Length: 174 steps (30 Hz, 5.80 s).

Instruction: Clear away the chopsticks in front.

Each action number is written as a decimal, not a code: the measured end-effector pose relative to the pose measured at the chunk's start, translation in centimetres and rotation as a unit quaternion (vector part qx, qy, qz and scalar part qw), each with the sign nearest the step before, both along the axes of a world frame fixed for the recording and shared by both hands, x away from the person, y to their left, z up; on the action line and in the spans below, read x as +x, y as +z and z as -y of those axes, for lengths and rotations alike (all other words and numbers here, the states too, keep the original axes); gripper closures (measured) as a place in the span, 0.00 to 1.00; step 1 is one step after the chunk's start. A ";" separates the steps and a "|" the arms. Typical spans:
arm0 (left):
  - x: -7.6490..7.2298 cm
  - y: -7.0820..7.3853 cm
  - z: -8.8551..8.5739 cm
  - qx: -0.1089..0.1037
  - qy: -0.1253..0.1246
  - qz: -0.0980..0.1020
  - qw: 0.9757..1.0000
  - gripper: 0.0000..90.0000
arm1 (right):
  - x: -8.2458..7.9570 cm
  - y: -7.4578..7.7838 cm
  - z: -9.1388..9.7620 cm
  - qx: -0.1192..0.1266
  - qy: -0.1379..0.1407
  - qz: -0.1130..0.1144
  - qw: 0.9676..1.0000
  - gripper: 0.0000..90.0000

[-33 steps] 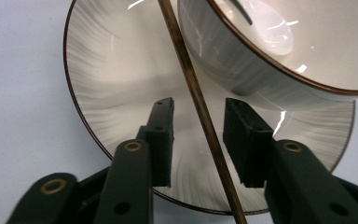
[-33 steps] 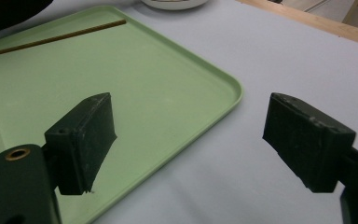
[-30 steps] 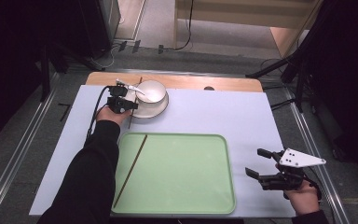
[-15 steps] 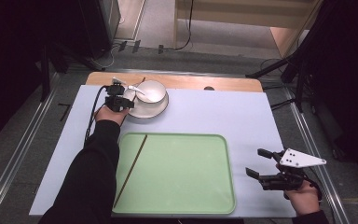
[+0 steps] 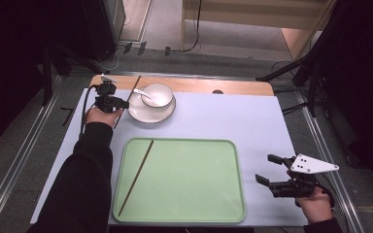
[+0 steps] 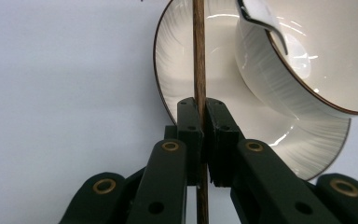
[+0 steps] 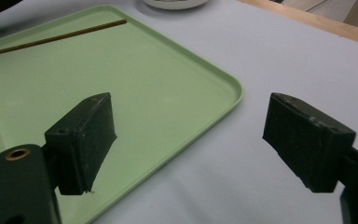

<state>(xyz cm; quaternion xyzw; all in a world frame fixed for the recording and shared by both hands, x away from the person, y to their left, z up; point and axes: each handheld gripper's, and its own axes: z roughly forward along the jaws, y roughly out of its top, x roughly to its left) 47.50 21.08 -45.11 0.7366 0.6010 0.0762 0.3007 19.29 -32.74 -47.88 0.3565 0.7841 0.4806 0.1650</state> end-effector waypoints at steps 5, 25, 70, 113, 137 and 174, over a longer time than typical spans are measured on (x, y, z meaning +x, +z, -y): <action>-0.9 1.4 -0.9 0.001 -0.006 0.002 1.000 0.96 | 0.0 0.0 0.0 -0.001 -0.001 0.000 1.000 0.19; -7.5 5.4 -1.4 -0.017 -0.072 0.020 0.997 0.96 | 0.1 0.0 -0.2 -0.001 0.000 -0.001 1.000 0.19; -21.1 -1.1 3.6 -0.052 -0.133 -0.001 0.990 0.96 | 0.4 0.2 -0.1 0.015 0.001 0.004 1.000 0.19; -22.1 -5.1 4.6 0.012 -0.102 -0.048 0.994 0.92 | 0.4 0.3 0.0 0.017 0.000 0.006 1.000 0.19; -20.4 -2.6 2.6 -0.019 -0.189 0.010 0.982 0.55 | 0.5 0.2 -0.2 0.017 0.005 0.005 1.000 0.19; -19.6 -0.8 -7.1 -0.035 -0.211 0.127 0.969 0.33 | 0.5 0.2 -0.2 0.021 0.009 0.001 1.000 0.19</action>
